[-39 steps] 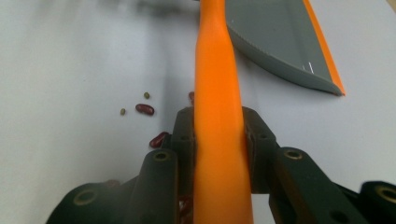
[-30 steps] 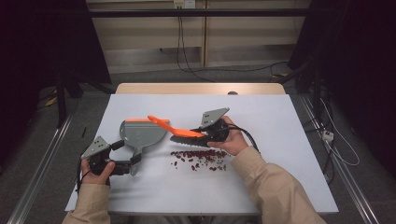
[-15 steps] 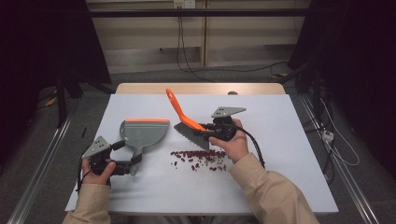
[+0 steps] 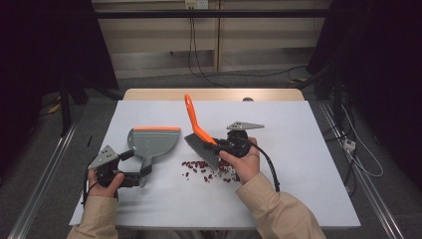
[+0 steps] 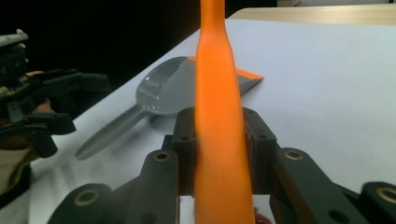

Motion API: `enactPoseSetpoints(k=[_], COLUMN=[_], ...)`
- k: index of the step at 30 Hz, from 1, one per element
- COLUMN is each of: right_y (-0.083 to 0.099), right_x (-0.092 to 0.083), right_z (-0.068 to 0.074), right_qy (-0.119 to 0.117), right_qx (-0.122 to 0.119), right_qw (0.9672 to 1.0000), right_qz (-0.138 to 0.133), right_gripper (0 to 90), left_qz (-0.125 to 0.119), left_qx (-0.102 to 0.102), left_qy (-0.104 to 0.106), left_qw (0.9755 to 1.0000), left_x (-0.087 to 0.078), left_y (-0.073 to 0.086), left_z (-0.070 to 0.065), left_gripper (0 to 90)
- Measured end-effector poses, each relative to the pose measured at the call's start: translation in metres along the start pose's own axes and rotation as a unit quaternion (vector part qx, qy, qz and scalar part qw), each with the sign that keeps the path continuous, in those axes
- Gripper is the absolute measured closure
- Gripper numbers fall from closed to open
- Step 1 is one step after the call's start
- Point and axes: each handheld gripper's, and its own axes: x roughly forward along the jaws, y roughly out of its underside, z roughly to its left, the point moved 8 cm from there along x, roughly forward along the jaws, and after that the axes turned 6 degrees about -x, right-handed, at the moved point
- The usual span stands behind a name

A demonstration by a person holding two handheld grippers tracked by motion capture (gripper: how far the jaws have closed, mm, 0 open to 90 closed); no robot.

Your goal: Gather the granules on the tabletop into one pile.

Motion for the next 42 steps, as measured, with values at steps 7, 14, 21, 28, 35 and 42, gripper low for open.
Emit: enactPoseSetpoints(k=[7, 14, 21, 28, 35, 42], right_y=[0.006, 0.015, 0.033, 0.044, 0.051, 0.053], right_x=[0.004, 0.018, 0.038, 0.050, 0.046, 0.033], right_z=[0.011, 0.032, 0.055, 0.046, 0.029, 0.017], right_qy=[0.006, -0.001, -0.025, 0.009, 0.037, 0.052], right_qx=[0.026, 0.035, 0.051, 0.064, 0.100, 0.116], right_qw=[0.9996, 0.9994, 0.9978, 0.9964, 0.9911, 0.9881], right_qz=[-0.004, 0.008, 0.032, 0.055, 0.080, 0.086], right_gripper=[71.2, 71.1, 71.2, 71.2, 71.1, 71.0], left_qz=[0.001, -0.001, -0.001, -0.001, -0.003, -0.002], left_qx=[0.000, 0.000, 0.001, 0.001, 0.001, 0.004], left_qy=[0.002, 0.002, 0.002, 0.003, 0.004, 0.003], left_qw=[1.0000, 1.0000, 1.0000, 1.0000, 1.0000, 1.0000], left_x=[0.001, 0.001, 0.000, 0.000, -0.001, -0.001], left_y=[0.000, 0.000, -0.001, -0.001, -0.001, -0.001], left_z=[-0.001, -0.001, -0.001, -0.001, -0.001, -0.002], left_gripper=[4.2, 4.2, 4.2, 4.2, 4.2, 4.2])
